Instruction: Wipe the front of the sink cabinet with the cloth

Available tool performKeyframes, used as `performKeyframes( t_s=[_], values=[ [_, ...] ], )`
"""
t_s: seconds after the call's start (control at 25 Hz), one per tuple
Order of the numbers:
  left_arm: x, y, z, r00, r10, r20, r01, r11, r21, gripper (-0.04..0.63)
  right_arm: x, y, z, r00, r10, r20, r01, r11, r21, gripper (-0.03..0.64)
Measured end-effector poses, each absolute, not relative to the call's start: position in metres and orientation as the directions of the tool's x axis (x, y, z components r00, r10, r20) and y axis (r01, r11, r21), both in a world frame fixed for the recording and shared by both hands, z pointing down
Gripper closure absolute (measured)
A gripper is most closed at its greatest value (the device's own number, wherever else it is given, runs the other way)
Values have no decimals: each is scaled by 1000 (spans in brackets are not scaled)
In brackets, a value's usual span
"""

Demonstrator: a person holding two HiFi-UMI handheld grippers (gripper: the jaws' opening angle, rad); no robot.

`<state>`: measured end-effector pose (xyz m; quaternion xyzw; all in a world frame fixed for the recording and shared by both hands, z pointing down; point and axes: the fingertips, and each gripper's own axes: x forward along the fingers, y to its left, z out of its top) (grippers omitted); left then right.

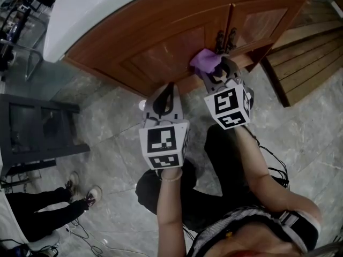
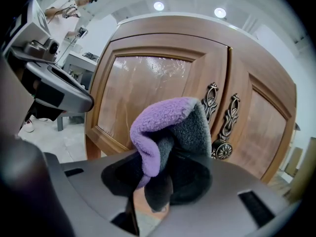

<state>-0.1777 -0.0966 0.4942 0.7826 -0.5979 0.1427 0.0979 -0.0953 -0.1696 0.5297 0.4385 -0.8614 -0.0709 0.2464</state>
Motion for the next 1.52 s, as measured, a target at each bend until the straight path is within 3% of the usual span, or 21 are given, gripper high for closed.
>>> performKeyframes(
  t_s=[0.68, 0.88, 1.04, 1.24, 1.52],
  values=[
    [-153, -108, 489, 190, -911, 365, -978, -206, -7, 595, -99, -171, 533, -554, -735, 390, -677, 671, 302, 442],
    [-166, -99, 475, 126, -942, 310, -992, -122, 33, 595, -100, -168, 536, -554, -715, 426, -654, 691, 308, 443],
    [-183, -95, 494, 72, -957, 280, -997, -76, -2, 595, -102, -169, 534, -564, -733, 381, -661, 677, 323, 443],
    [-174, -106, 523, 132, -959, 249, -990, -114, 84, 595, -100, -169, 537, -573, -730, 371, -647, 682, 342, 446],
    [-158, -116, 498, 207, -947, 247, -978, -192, 84, 594, -80, -151, 505, -598, -645, 476, -612, 751, 249, 445]
  ],
)
